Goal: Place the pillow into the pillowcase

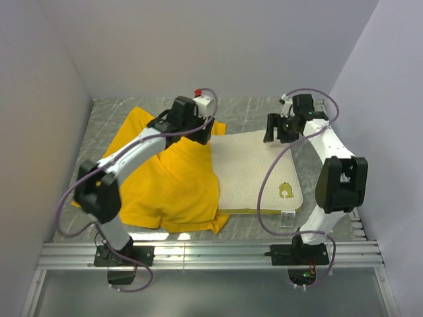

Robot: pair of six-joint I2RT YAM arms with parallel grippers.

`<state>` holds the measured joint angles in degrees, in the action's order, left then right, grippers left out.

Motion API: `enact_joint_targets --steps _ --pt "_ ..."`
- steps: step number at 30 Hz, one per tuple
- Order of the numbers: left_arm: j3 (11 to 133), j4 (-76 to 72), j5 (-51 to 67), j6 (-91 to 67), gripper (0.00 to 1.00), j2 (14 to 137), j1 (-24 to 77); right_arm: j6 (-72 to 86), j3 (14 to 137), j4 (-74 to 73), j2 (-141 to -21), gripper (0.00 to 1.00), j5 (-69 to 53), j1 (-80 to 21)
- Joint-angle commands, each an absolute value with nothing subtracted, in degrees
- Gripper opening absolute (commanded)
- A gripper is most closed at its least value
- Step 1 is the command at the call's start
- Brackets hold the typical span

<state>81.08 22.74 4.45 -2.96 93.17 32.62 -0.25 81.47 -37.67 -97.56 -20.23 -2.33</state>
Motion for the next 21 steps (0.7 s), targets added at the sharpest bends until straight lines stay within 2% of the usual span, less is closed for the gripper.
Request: enact_joint_targets --steps 1,4,7,8,12,17,21 --pt "89.89 25.13 -2.64 -8.6 0.75 102.9 32.43 -0.18 80.77 -37.27 -100.36 0.84 -16.0 -0.26" --pt "95.09 25.49 -5.34 -10.98 0.77 109.67 32.69 -0.09 79.54 -36.74 -102.21 0.84 -18.98 2.11" --pt "100.45 28.12 -12.44 -12.83 0.71 115.74 33.57 -0.18 78.05 -36.91 -103.97 0.84 -22.49 2.2" --pt "101.59 28.91 -13.7 -13.62 0.66 118.01 33.57 -0.26 77.52 -36.83 -104.15 0.84 -24.5 2.2" --pt "102.39 25.68 -18.63 -12.75 0.59 120.76 33.58 -0.35 74.98 -36.83 -105.73 0.82 -27.85 2.11" --pt "105.99 26.01 -17.67 -12.22 0.52 125.23 33.57 -1.14 73.57 -36.91 -106.96 0.71 -31.2 2.2" --pt "109.42 26.37 -16.7 -12.22 0.41 128.14 33.57 -1.4 72.95 -36.47 -106.79 0.54 -33.13 2.11"
